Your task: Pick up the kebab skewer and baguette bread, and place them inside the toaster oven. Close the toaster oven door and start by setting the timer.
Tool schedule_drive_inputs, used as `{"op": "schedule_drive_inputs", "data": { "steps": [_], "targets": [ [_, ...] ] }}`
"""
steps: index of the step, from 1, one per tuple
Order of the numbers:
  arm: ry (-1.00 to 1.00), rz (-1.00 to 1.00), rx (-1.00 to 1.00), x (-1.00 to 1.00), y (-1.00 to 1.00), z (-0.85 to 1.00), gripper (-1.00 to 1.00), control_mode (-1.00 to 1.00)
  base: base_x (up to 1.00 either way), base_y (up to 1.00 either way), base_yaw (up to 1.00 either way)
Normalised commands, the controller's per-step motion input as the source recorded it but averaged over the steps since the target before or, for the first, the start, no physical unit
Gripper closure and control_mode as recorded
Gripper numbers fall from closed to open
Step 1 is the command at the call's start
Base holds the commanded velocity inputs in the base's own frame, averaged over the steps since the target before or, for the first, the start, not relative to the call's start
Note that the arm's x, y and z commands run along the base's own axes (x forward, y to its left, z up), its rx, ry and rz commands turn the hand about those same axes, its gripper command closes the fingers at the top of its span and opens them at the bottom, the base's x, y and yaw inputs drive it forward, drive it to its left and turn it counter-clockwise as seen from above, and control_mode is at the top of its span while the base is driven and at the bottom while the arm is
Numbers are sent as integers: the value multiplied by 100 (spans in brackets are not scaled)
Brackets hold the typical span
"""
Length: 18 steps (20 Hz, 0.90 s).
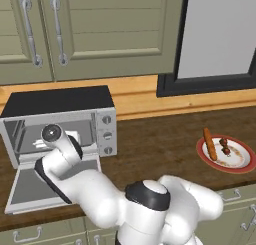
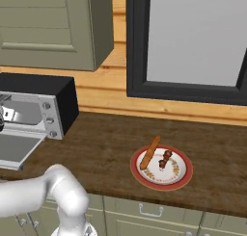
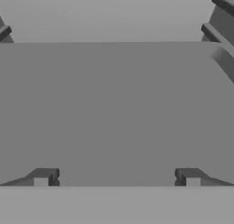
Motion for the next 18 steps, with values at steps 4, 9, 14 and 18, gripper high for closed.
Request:
{"op": "schedule_drive_inputs", "data": {
  "steps": [4,9,14,18],
  "targets": [
    [8,0,5,-81,0,-81,-100,-100,0,0,0],
    [15,0,5,-71,0,-61,-100,-100,0,0,0],
    [15,0,0,-51,0,-49,-100,-100,0,0,0],
    [7,0,0,-67,0,-53,-100,-100,0,0,0]
  ]
}}
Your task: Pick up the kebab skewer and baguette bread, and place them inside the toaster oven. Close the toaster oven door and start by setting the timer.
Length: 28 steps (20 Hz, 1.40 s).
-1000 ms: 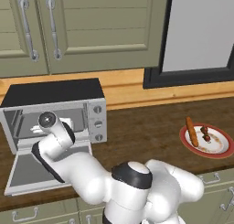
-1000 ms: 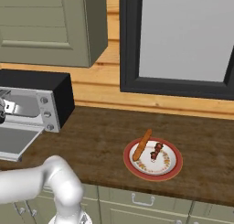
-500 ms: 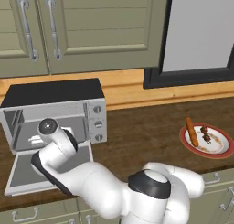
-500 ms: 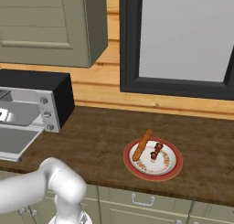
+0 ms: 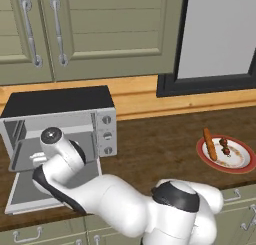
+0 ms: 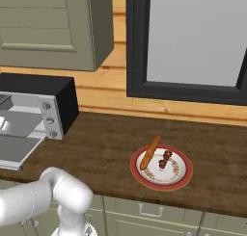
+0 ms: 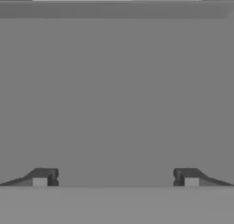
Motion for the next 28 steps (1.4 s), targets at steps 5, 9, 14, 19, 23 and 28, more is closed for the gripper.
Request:
{"op": "schedule_drive_inputs", "data": {
  "steps": [5,9,14,19,23,28],
  "targets": [
    [0,0,0,-35,0,-9,-100,-100,0,0,0],
    [0,-1,0,-30,-6,49,-100,-100,0,0,0],
    [3,-12,1,-67,-32,67,-100,-100,0,0,0],
    [8,-13,1,-69,-83,54,-100,-100,0,0,0],
    [6,-15,0,-41,-86,54,-100,-100,0,0,0],
    [11,-13,0,-26,-99,50,-100,-100,0,0,0]
  ]
}}
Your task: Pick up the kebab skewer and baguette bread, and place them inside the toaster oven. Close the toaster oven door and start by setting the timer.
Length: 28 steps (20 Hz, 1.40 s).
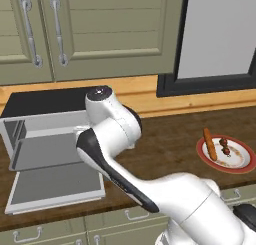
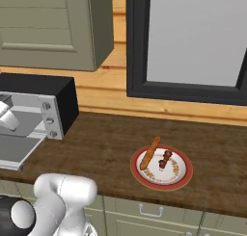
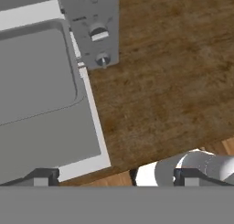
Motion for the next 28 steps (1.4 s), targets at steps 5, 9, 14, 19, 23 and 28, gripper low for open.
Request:
{"op": "schedule_drive_inputs", "data": {
  "steps": [5,9,14,19,23,28],
  "targets": [
    [14,-14,0,0,-100,42,-100,-100,0,0,0],
    [12,-6,0,-7,-100,21,-100,-100,0,0,0],
    [10,-3,0,-23,-100,1,-100,-100,0,0,0],
    [10,0,0,-4,-99,0,-100,-100,0,0,0],
    [10,0,0,0,-86,0,-100,-100,0,0,0],
    [13,0,0,10,-58,0,-100,-100,0,0,0]
  ]
}}
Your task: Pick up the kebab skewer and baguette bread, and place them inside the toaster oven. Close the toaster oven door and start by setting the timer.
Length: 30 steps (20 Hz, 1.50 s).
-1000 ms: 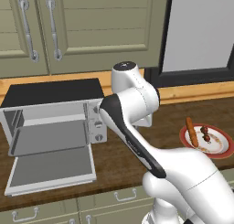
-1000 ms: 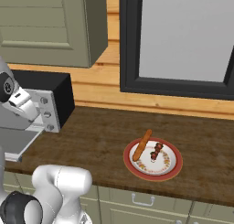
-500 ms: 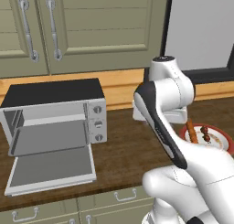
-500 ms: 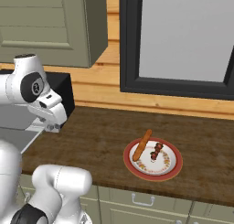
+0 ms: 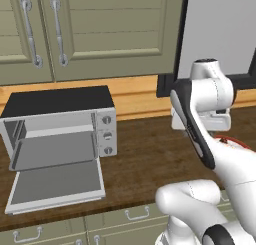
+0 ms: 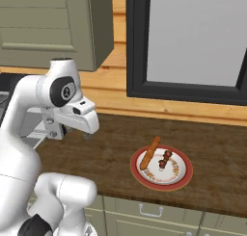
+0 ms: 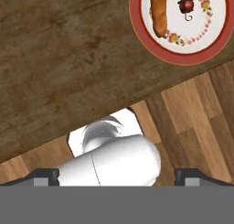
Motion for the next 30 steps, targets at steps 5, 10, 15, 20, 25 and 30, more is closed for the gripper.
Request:
{"op": "schedule_drive_inputs", "data": {
  "steps": [5,10,15,20,25,30],
  "targets": [
    [6,0,0,0,-81,-18,-100,-100,0,0,0],
    [0,0,0,14,-90,-41,-100,-100,0,0,0],
    [0,3,0,38,-65,-30,-100,-100,0,0,0],
    [0,6,0,46,-44,-28,-100,-100,0,0,0],
    [0,4,0,33,-40,-36,-100,-100,0,0,0],
    [0,2,0,52,-3,-44,-100,-100,0,0,0]
  ]
}}
